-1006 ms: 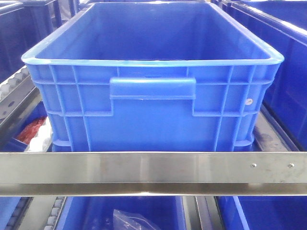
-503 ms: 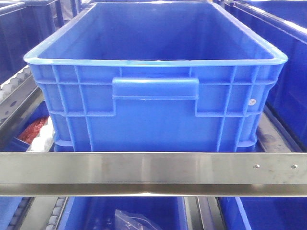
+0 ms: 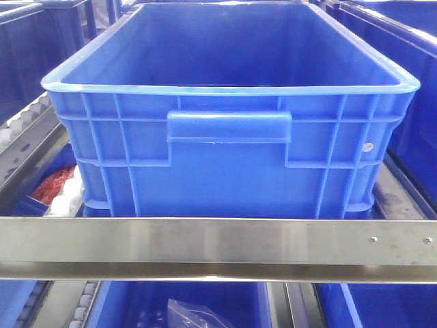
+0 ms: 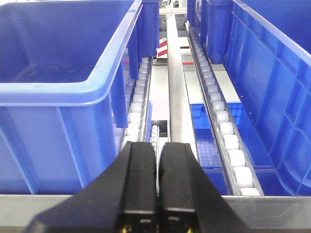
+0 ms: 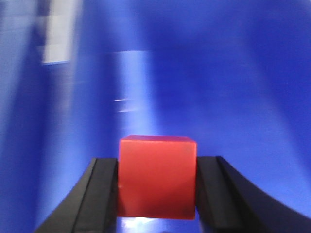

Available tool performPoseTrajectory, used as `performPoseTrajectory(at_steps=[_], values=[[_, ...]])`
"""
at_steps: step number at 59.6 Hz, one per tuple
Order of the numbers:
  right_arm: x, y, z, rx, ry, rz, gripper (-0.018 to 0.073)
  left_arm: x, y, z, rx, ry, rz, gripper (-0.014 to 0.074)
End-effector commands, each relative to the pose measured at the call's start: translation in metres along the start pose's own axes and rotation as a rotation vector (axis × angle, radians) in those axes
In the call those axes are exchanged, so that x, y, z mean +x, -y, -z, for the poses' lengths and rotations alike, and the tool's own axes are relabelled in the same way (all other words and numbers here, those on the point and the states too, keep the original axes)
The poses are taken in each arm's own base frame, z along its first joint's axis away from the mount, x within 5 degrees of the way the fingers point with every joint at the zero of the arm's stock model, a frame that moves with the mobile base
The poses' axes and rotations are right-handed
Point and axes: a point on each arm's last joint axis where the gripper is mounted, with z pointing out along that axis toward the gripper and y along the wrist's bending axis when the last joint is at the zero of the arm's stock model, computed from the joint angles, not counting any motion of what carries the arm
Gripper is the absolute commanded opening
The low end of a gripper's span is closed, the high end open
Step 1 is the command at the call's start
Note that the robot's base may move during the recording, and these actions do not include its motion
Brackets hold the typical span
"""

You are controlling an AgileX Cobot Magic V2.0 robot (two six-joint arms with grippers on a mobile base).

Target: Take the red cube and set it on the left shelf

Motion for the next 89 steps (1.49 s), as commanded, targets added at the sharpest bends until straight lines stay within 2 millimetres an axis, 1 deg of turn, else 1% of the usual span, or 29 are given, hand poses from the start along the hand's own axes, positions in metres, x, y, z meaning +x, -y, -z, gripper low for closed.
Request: performPoseTrajectory(at_steps=[1,4,7,9,11,14,17,18,30,35,38,41,42,45,46,47,48,50,51,55,59,65,71,89], values=[[-0.023,0.007,0.005,0.019,0.148,0.004,0.006,-0.001,0.0,0.0,0.003,0.079,0.003,0.0101],[-0.022,0.009,0.002,0.026,0.144,0.002,0.0083,-0.001,0.0,0.0,0.003,0.079,0.003,0.0101],[-0.022,0.009,-0.001,0.027,0.145,0.001,0.0151,-0.001,0.0,0.0,0.003,0.079,0.003,0.0101],[-0.023,0.009,-0.001,0.026,0.149,0.001,0.023,-0.001,0.0,0.0,0.003,0.079,0.003,0.0101],[-0.023,0.009,-0.002,0.025,0.155,0.002,0.0333,-0.001,0.0,0.0,0.003,0.079,0.003,0.0101],[-0.024,0.009,-0.003,0.024,0.163,0.002,0.0509,-0.001,0.0,0.0,0.003,0.079,0.003,0.0101],[-0.024,0.009,-0.004,0.023,0.167,0.002,0.0631,-0.001,0.0,0.0,0.003,0.079,0.003,0.0101],[-0.024,0.009,-0.004,0.023,0.167,0.002,0.0646,-0.001,0.0,0.0,0.003,0.079,0.003,0.0101],[-0.024,0.008,-0.003,0.021,0.169,0.003,0.0564,-0.001,0.0,0.0,0.003,0.079,0.003,0.0101],[-0.026,0.005,0.001,0.009,0.182,0.006,0.0504,-0.001,0.0,0.0,0.003,0.079,0.003,0.0101],[-0.027,0.002,0.007,-0.006,0.196,0.007,0.0435,-0.001,0.0,0.0,0.003,0.079,0.003,0.0101],[-0.029,-0.003,0.014,-0.026,0.219,0.01,0.0333,-0.001,0.0,0.0,0.003,0.079,0.003,0.0101],[-0.03,-0.005,0.019,-0.035,0.229,0.012,0.0279,-0.001,0.0,0.0,0.003,0.079,0.003,0.0101],[-0.032,-0.01,0.028,-0.056,0.253,0.017,0.0155,-0.001,0.0,0.0,0.003,0.079,0.003,0.0101],[-0.033,-0.012,0.033,-0.068,0.267,0.02,0.0089,-0.001,0.0,0.0,0.003,0.079,0.003,0.0101],[-0.034,-0.014,0.037,-0.077,0.277,0.022,0.0046,-0.001,0.0,0.0,0.003,0.079,0.003,0.0101],[-0.034,-0.016,0.041,-0.087,0.287,0.023,0.0035,-0.001,0.0,0.0,0.003,0.079,0.003,0.0101],[-0.036,-0.02,0.051,-0.112,0.317,0.028,0.0069,-0.001,0.0,0.0,0.003,0.079,0.003,0.0101],[-0.036,-0.023,0.057,-0.129,0.333,0.031,0.0072,-0.001,0.0,0.0,0.003,0.079,0.003,0.0101],[-0.036,-0.032,0.076,-0.19,0.393,0.04,0.0048,-0.001,0.0,0.0,0.003,0.079,0.003,0.0101],[-0.033,-0.038,0.094,-0.244,0.443,0.045,0.0048,-0.001,0.0,0.0,0.003,0.079,0.003,0.0101],[-0.028,-0.043,0.111,-0.306,0.485,0.05,0.0048,-0.001,0.0,0.0,0.003,0.079,0.003,0.0101],[-0.025,-0.046,0.117,-0.335,0.494,0.053,0.0048,-0.001,0.0,0.0,0.003,0.079,0.003,0.0101],[-0.025,-0.046,0.117,-0.337,0.492,0.054,0.0048,-0.001,0.0,0.0,0.003,0.079,0.003,0.0101]])
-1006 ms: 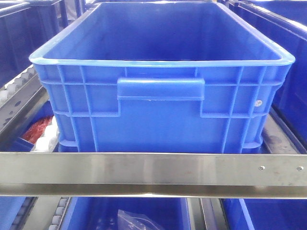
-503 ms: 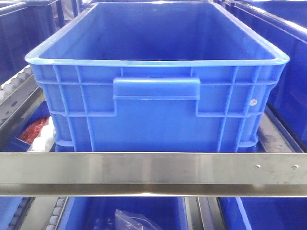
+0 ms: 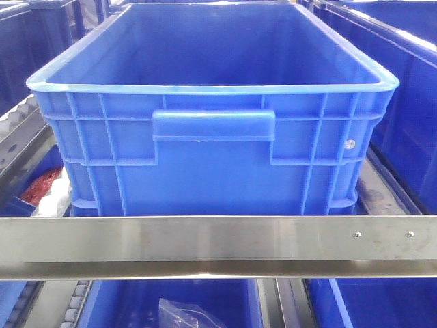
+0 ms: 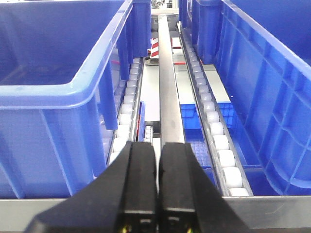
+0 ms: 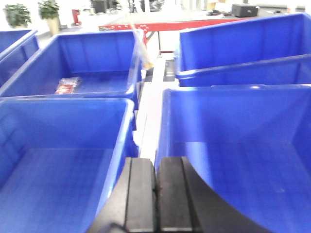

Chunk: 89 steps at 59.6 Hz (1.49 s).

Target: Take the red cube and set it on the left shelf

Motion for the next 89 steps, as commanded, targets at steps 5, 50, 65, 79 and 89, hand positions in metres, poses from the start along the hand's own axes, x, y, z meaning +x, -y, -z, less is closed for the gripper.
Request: performPoseTrajectory(at_steps=[5,50,65,79,89], values=[[-0.018,-0.002,0.004,-0.015,0.122,0.009,0.0048,-0.001,0.0,0.0,0.003,0.079,0.003,0.0101],[0.035,0.004,0.029,-0.007,0.082,0.025,0.0048,-0.001,0.0,0.0,0.003,0.079,0.003,0.0101],[0.119,0.012,0.065,-0.008,0.029,0.006,0.0048,-0.001,0.0,0.0,0.003,0.079,0.003,0.0101],[0.18,0.02,0.092,0.01,0.069,0.002,0.0048,-0.001,0.0,0.0,0.003,0.079,0.003,0.0101],[0.206,0.023,0.102,0.029,0.122,-0.021,0.0048,-0.001,0.0,0.0,0.003,0.079,0.003,0.0101]])
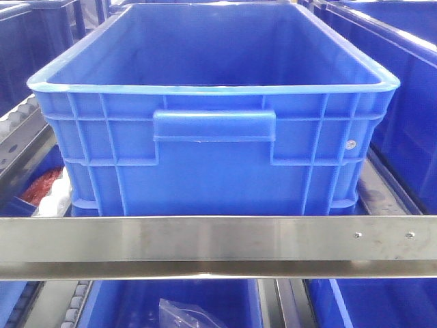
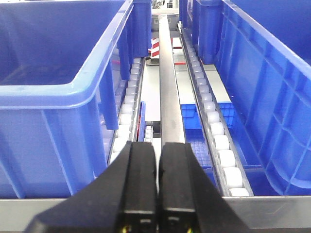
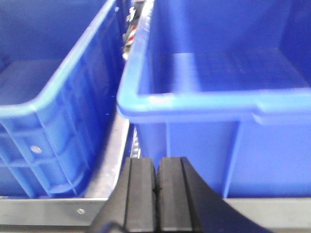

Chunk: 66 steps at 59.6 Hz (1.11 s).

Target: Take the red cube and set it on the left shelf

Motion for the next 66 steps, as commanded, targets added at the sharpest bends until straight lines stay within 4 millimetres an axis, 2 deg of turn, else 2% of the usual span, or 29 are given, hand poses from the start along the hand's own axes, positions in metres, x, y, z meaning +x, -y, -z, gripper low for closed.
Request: performPoseTrajectory(at_steps=[1,9,66], values=[[-0.0077,-0.0004,0.0046,-0.007,0.152,-0.011,0.0048,-0.0006,0.0002,0.0001,0.003,0.079,0.003,0.0101],[-0.0007,0.0005,0.0081,-0.008,0.177,-0.012,0.0048,-0.0006,0.0002,0.0001,0.003,0.079,0.003,0.0101],[-0.0021,0.0005,0.0082,-0.006,0.192,-0.012,0.0048,-0.0006,0.0002,0.0001,0.003,0.079,0.003,0.0101]])
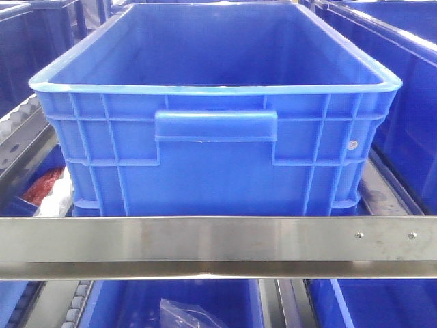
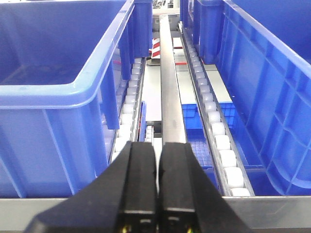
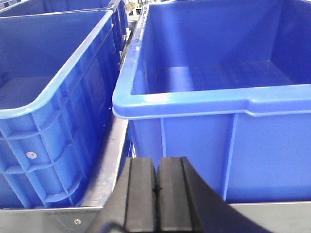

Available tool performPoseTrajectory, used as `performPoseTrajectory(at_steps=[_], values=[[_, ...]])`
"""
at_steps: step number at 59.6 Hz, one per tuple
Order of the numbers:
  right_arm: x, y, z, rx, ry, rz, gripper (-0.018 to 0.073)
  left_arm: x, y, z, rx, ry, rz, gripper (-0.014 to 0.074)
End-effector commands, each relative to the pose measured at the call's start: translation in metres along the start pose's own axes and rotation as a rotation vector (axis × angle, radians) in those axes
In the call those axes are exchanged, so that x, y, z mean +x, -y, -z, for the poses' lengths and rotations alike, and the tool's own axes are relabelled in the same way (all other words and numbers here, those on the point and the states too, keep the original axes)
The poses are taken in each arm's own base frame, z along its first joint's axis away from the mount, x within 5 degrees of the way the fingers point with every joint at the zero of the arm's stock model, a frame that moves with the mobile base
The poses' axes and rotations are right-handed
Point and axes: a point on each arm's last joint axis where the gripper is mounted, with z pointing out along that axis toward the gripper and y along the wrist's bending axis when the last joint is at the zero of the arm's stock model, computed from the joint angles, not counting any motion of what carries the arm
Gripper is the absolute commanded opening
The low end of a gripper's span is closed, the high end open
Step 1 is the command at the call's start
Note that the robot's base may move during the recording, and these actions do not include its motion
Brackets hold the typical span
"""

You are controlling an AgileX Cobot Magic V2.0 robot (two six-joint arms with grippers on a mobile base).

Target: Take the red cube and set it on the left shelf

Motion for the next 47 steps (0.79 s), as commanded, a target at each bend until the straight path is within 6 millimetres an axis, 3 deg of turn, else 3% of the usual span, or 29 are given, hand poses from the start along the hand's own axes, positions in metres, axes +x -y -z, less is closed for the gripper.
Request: performPoseTrajectory(at_steps=[1,47], values=[[-0.0138,-0.0016,0.003,-0.011,0.12,0.002,0.0048,-0.0006,0.0002,0.0001,0.003,0.079,0.003,0.0101],[-0.0138,-0.0016,0.003,-0.011,0.12,0.002,0.0048,-0.0006,0.0002,0.0001,0.003,0.079,0.003,0.0101]])
